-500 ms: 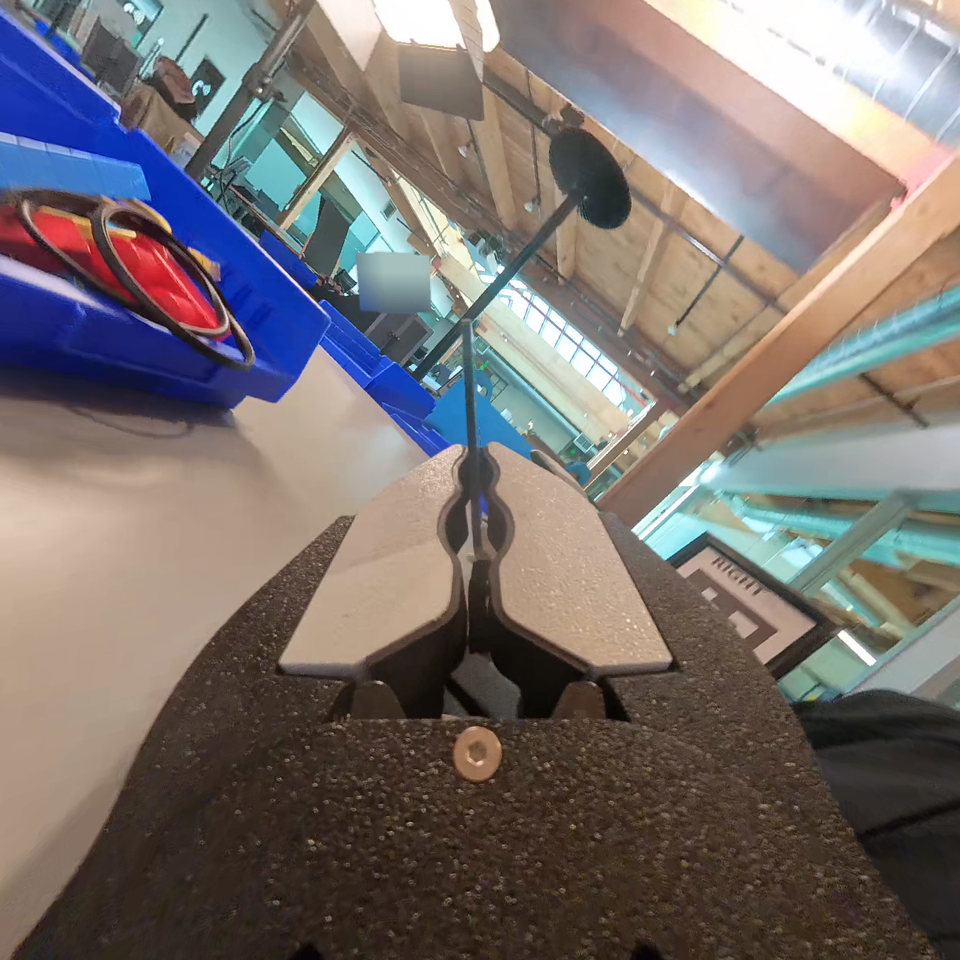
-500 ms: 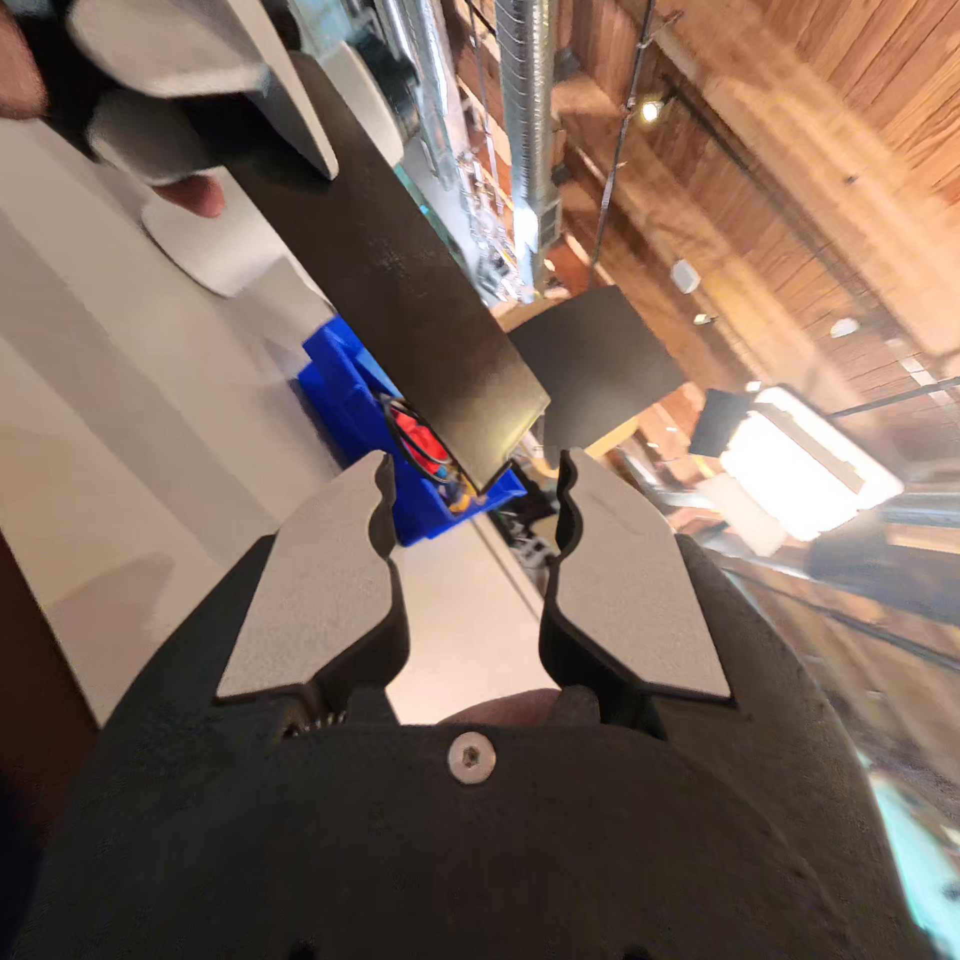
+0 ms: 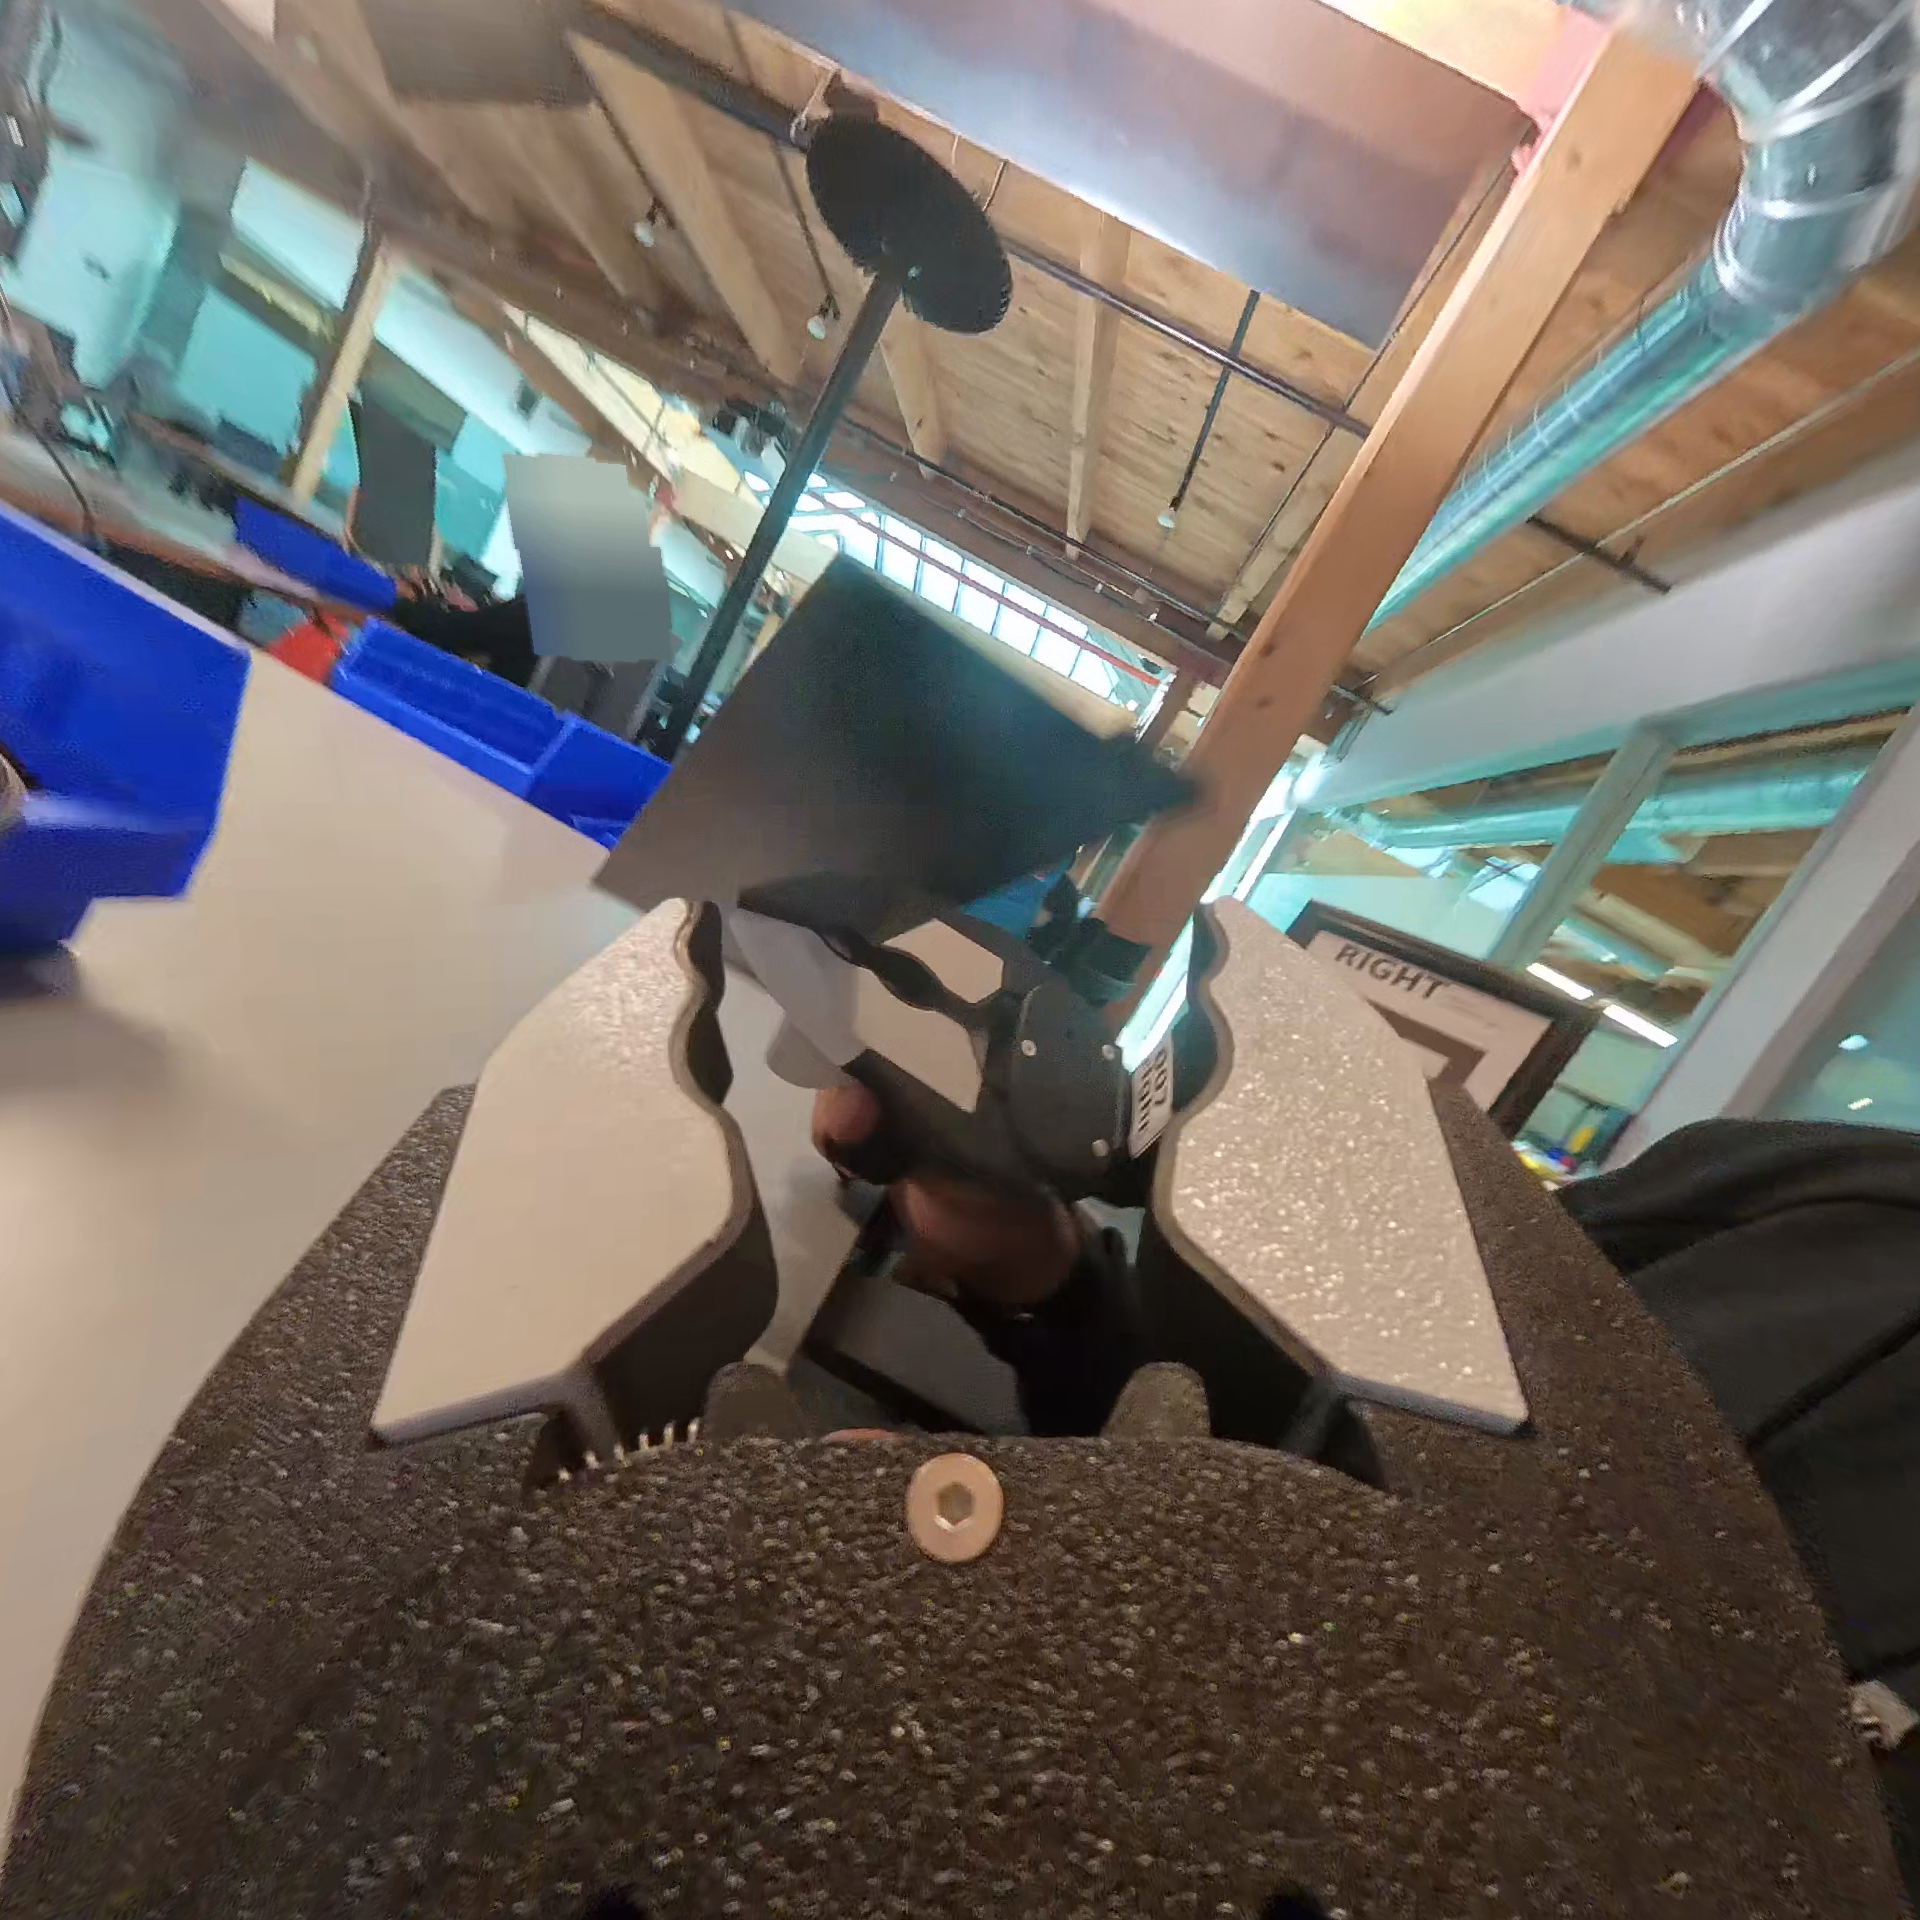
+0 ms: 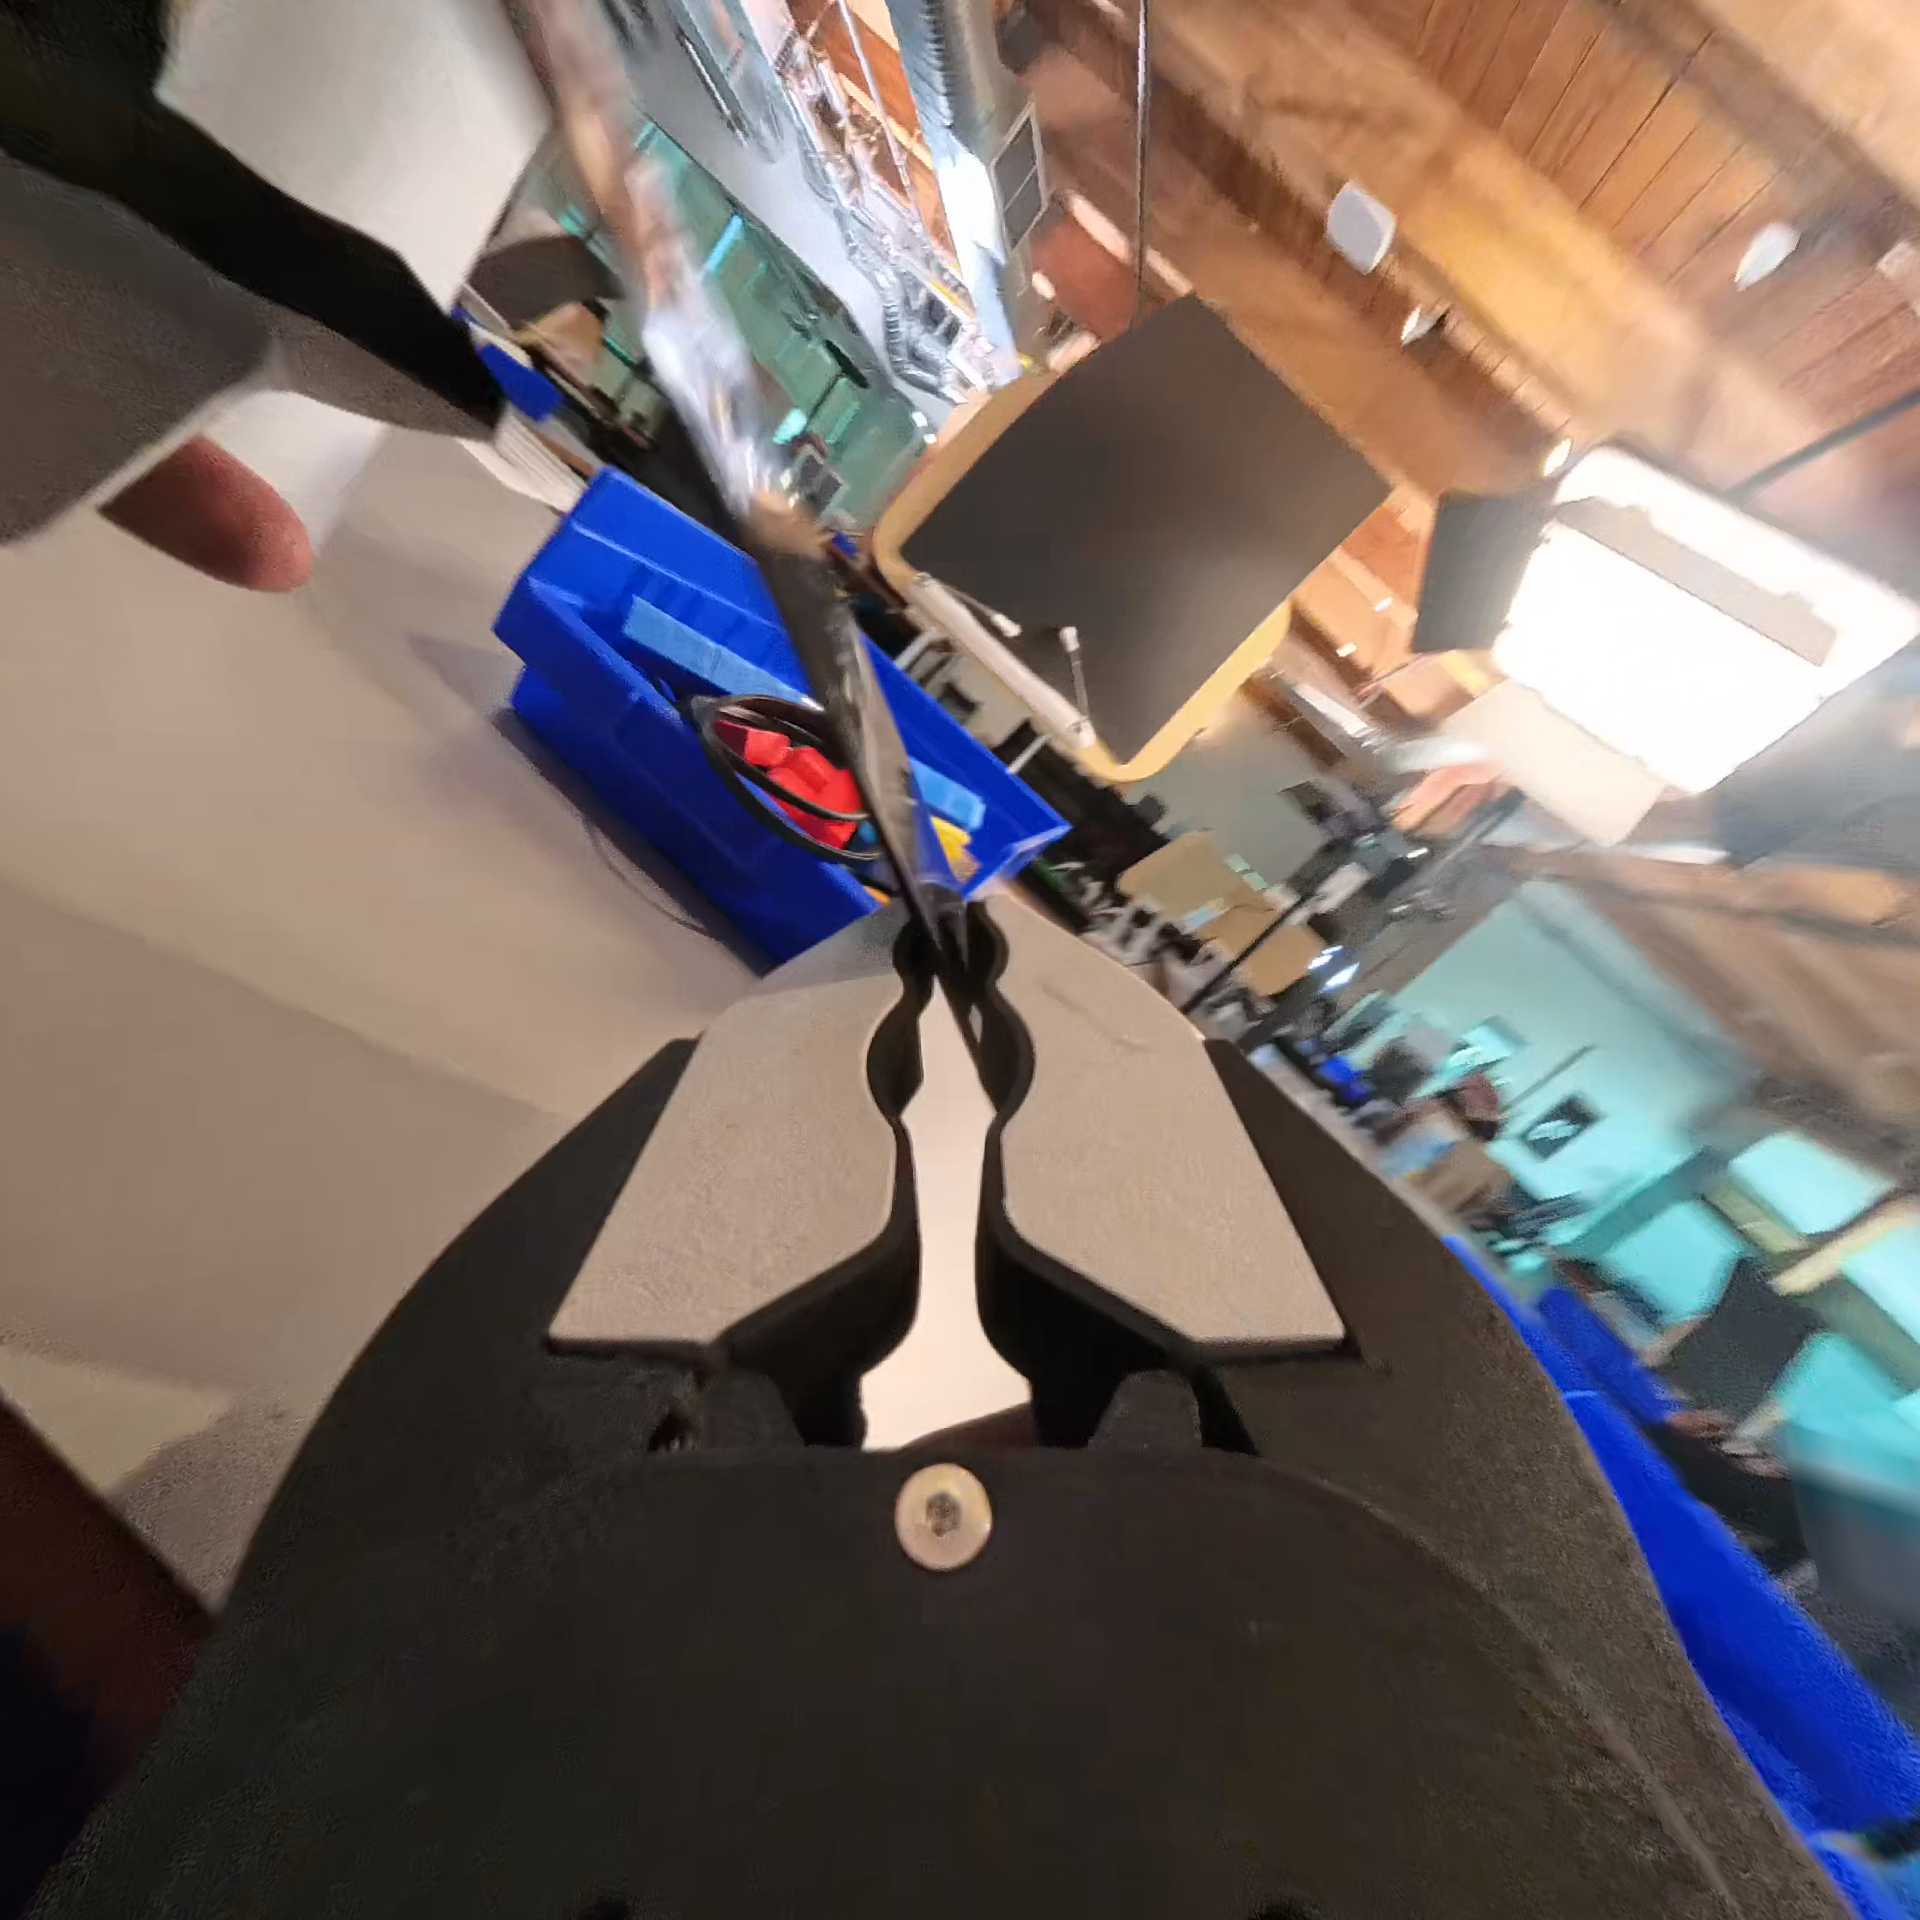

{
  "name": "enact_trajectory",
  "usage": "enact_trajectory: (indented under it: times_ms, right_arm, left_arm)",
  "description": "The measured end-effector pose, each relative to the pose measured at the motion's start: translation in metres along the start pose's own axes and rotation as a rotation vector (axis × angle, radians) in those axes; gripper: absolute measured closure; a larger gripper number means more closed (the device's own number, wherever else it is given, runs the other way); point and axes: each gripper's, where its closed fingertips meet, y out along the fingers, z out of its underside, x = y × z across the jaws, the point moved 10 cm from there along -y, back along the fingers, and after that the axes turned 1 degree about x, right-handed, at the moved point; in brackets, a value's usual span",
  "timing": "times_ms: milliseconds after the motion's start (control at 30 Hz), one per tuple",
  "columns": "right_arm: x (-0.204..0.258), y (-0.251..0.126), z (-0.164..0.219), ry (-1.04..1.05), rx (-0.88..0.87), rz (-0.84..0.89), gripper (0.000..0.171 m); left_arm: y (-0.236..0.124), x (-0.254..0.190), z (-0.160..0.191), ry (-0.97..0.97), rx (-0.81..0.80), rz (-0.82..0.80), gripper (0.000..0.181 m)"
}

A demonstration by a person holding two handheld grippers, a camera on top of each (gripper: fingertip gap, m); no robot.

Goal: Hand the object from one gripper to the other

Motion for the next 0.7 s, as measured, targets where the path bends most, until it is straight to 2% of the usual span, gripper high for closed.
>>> enact_trajectory:
  times_ms: [100,333,567,600,633,667,700]
  right_arm:
    - [-0.014,-0.003,-0.004,0.25,0.0,-0.114,0.169]
    - [-0.02,0.0,-0.003,0.851,0.019,-0.718,0.169]
    - [0.008,-0.003,-0.011,0.996,0.035,-1.182,0.169]
    - [0.012,-0.004,-0.013,0.999,0.037,-1.227,0.169]
    - [0.016,-0.004,-0.014,0.999,0.042,-1.247,0.169]
    - [0.019,-0.003,-0.014,0.992,0.052,-1.243,0.169]
    - [0.02,-0.002,-0.014,0.977,0.062,-1.215,0.166]
  left_arm:
    - [-0.005,-0.007,-0.007,0.13,-0.021,0.011,0.093]
    - [-0.009,-0.001,-0.009,0.257,0.047,-0.118,0.104]
    - [-0.003,-0.002,0.001,0.249,0.142,-0.091,0.112]
    - [-0.001,-0.003,0.004,0.247,0.173,-0.072,0.118]
    - [0.0,-0.005,0.007,0.25,0.216,-0.043,0.134]
    - [0.001,-0.007,0.011,0.263,0.259,-0.017,0.159]
    - [0.001,-0.007,0.011,0.279,0.273,-0.024,0.176]
